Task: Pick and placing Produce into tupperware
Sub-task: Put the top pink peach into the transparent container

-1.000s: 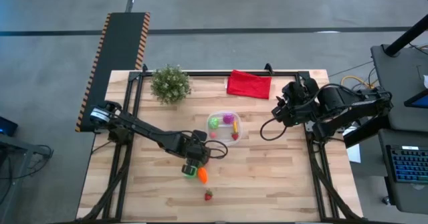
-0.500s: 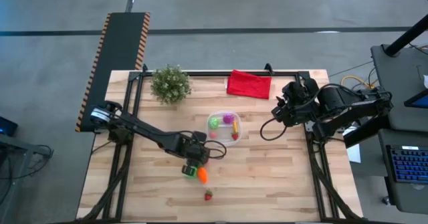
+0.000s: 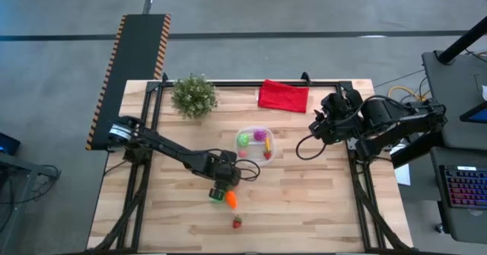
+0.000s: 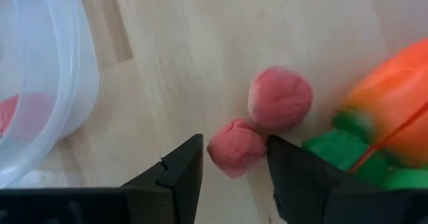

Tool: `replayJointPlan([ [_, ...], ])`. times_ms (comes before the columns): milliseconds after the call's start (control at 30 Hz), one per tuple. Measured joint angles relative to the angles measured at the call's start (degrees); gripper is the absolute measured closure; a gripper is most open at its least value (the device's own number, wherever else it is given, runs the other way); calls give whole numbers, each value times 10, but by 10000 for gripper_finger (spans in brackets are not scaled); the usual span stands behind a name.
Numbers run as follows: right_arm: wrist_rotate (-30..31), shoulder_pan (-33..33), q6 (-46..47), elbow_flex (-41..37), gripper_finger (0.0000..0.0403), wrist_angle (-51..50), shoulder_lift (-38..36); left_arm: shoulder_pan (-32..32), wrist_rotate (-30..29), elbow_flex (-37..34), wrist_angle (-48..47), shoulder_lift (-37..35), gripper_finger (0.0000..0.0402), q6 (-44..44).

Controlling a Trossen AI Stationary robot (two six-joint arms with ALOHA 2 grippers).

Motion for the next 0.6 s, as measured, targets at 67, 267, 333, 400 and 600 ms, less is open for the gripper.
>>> replayJointPlan([
  [67, 0, 0, 1, 0, 204, 0, 0, 1, 3, 0, 1, 4, 252, -1],
  [267, 0, 0, 2, 0, 204, 0, 0, 2, 17, 0, -1, 4, 259, -1],
  [333, 0, 0, 2, 0, 204, 0, 0, 4, 17, 0, -1, 4, 272, -1],
  [400, 0, 0, 2, 0, 204, 0, 0, 5, 17, 0, -1, 4, 290, -1],
  [600, 0, 0, 4, 0, 204, 0, 0, 5, 16, 0, -1, 3, 326, -2],
])
